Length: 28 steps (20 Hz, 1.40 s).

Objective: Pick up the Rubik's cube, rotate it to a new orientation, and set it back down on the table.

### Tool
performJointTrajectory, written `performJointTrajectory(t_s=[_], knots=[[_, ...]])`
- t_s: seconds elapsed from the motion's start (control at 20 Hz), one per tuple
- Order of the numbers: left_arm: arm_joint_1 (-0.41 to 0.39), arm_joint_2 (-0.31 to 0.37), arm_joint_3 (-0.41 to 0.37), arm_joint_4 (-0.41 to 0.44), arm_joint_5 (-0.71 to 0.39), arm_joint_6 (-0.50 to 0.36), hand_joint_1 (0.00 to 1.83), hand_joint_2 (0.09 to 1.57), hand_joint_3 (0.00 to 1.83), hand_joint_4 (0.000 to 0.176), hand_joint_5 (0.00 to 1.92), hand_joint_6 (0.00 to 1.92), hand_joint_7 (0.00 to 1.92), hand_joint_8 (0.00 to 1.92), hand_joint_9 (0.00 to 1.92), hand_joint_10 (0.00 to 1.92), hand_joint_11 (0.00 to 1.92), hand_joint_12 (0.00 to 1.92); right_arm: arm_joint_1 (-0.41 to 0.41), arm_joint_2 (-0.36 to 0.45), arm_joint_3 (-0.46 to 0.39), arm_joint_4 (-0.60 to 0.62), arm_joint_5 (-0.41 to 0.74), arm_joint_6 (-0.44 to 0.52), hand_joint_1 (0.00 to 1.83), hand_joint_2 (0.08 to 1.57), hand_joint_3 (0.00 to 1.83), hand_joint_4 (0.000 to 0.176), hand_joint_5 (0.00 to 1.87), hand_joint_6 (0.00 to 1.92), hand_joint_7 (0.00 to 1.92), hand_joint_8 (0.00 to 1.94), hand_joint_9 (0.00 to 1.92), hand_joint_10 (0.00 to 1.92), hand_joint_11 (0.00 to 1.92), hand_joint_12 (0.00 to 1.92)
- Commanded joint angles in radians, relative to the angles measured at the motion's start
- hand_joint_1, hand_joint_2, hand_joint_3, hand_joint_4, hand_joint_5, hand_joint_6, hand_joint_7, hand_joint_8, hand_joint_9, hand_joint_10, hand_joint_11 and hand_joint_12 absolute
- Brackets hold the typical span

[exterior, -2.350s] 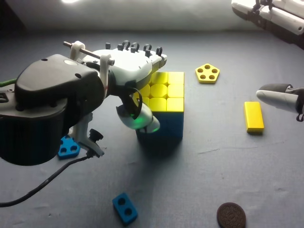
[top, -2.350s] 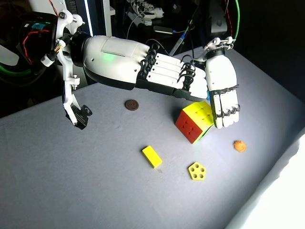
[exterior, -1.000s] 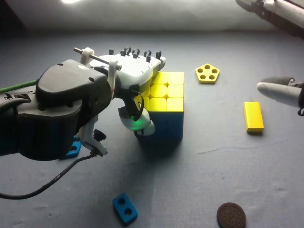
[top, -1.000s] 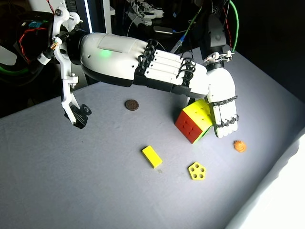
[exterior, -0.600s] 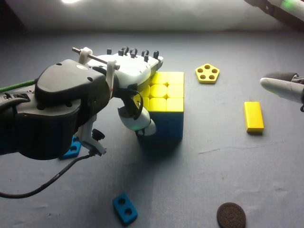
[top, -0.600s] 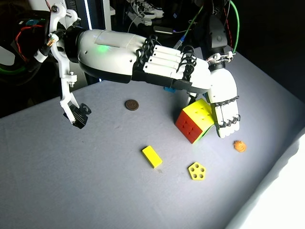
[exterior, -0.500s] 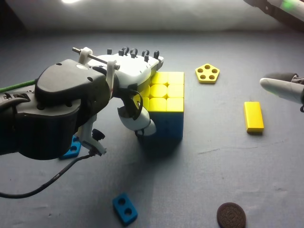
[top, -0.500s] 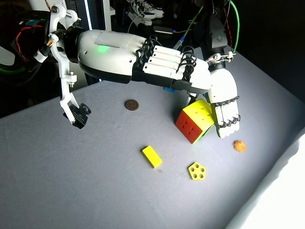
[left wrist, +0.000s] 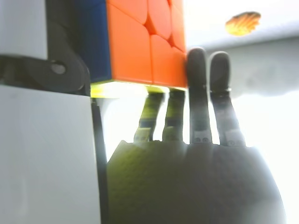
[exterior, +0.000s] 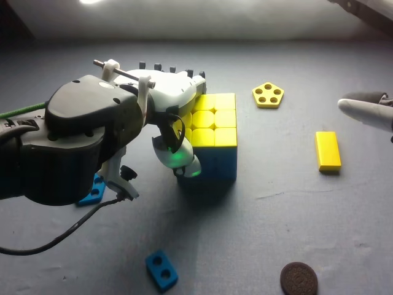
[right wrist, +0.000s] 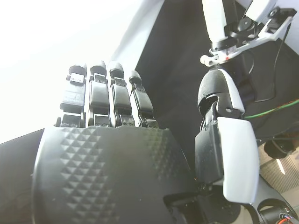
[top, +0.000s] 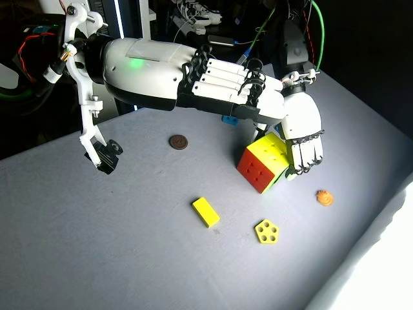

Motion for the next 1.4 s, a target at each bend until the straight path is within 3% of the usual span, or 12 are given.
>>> performJointTrajectory(t_s=[0.0,0.15,0.2,0.3,0.4,0.55,0.65,0.75,0.95,1.05,1.2,1.35], knots=[[-0.004,0.002,-0.008,0.024,-0.008,0.009,1.03,1.37,0.02,0.000,0.59,1.64,0.38,1.85,0.21,1.91,0.16,1.92,0.003,0.007,-0.003,-0.015,0.129,-0.001,0.33,1.21,0.00,0.000,0.01,0.00,0.07,0.00,0.09,0.01,0.00,0.17],[-0.018,0.006,-0.018,0.015,-0.008,0.009,0.99,1.43,0.03,0.007,0.50,1.76,0.38,1.90,0.18,1.92,0.14,1.92,0.003,0.007,-0.003,-0.014,0.115,-0.001,0.33,1.22,0.00,0.000,0.00,0.00,0.03,0.00,0.05,0.01,0.00,0.03],[-0.026,0.014,-0.029,0.011,-0.008,0.009,0.97,1.39,0.01,0.000,0.51,1.73,0.13,1.92,0.16,1.92,0.14,1.92,0.003,0.007,-0.003,-0.014,0.115,0.000,0.35,1.21,0.00,0.000,0.00,0.00,0.04,0.01,0.06,0.02,0.01,0.01],[-0.042,0.027,-0.048,-0.002,-0.008,0.020,0.96,1.44,0.01,0.000,0.47,1.82,0.32,1.91,0.16,1.92,0.13,1.92,0.004,0.011,-0.003,-0.015,0.113,0.000,0.38,1.21,0.00,0.000,0.01,0.00,0.05,0.01,0.07,0.02,0.01,0.01],[-0.074,0.041,-0.066,-0.087,-0.008,0.118,0.97,1.41,0.00,0.000,0.49,1.75,0.19,1.91,0.15,1.92,0.12,1.92,0.006,0.016,-0.003,-0.030,0.100,0.000,0.39,1.21,0.00,0.000,0.03,0.01,0.06,0.01,0.07,0.02,0.02,0.02],[-0.121,0.069,-0.092,-0.156,-0.005,0.189,0.99,1.39,0.00,0.000,0.51,1.71,0.13,1.92,0.15,1.92,0.11,1.92,0.007,0.025,-0.003,-0.102,0.093,0.023,0.37,1.20,0.00,0.000,0.04,0.01,0.08,0.01,0.11,0.01,0.00,0.21],[-0.152,0.086,-0.117,-0.182,-0.005,0.205,1.20,1.26,0.00,0.000,0.26,1.83,0.11,1.92,0.14,1.92,0.11,1.92,0.008,0.043,-0.003,-0.157,0.068,0.095,0.34,1.21,0.00,0.000,0.04,0.01,0.10,0.01,0.15,0.02,0.00,0.41],[-0.185,0.095,-0.133,-0.231,-0.008,0.258,1.23,1.24,0.00,0.000,0.15,1.87,0.08,1.92,0.13,1.92,0.11,1.92,0.008,0.051,-0.002,-0.178,0.057,0.134,0.27,1.23,0.00,0.000,0.07,0.01,0.17,0.01,0.30,0.08,0.00,0.89],[-0.244,0.102,-0.158,-0.320,-0.015,0.348,1.21,1.22,0.00,0.000,0.16,1.88,0.10,1.92,0.14,1.92,0.12,1.92,0.037,0.081,0.000,-0.219,-0.091,0.279,0.25,1.25,0.00,0.000,0.15,0.02,0.57,0.16,0.30,1.21,0.00,1.79],[-0.259,0.109,-0.177,-0.338,-0.028,0.350,1.00,1.36,0.02,0.000,0.49,1.72,0.13,1.92,0.15,1.92,0.12,1.92,0.052,0.088,0.001,-0.245,-0.125,0.316,0.22,1.25,0.00,0.000,0.12,0.00,0.43,0.96,0.35,1.68,0.16,1.92],[-0.270,0.115,-0.192,-0.354,-0.033,0.350,0.99,1.35,0.01,0.000,0.55,1.66,0.17,1.92,0.19,1.92,0.16,1.92,0.057,0.087,0.002,-0.274,-0.162,0.318,0.28,1.26,0.00,0.000,0.14,0.01,0.29,1.32,0.30,1.89,0.32,1.92],[-0.271,0.118,-0.195,-0.360,-0.030,0.350,1.00,1.36,0.01,0.000,0.53,1.67,0.14,1.92,0.17,1.92,0.17,1.92,0.072,0.077,0.002,-0.300,-0.203,0.327,0.31,1.25,0.00,0.000,0.11,0.00,0.34,1.28,0.36,1.81,0.38,1.92]])
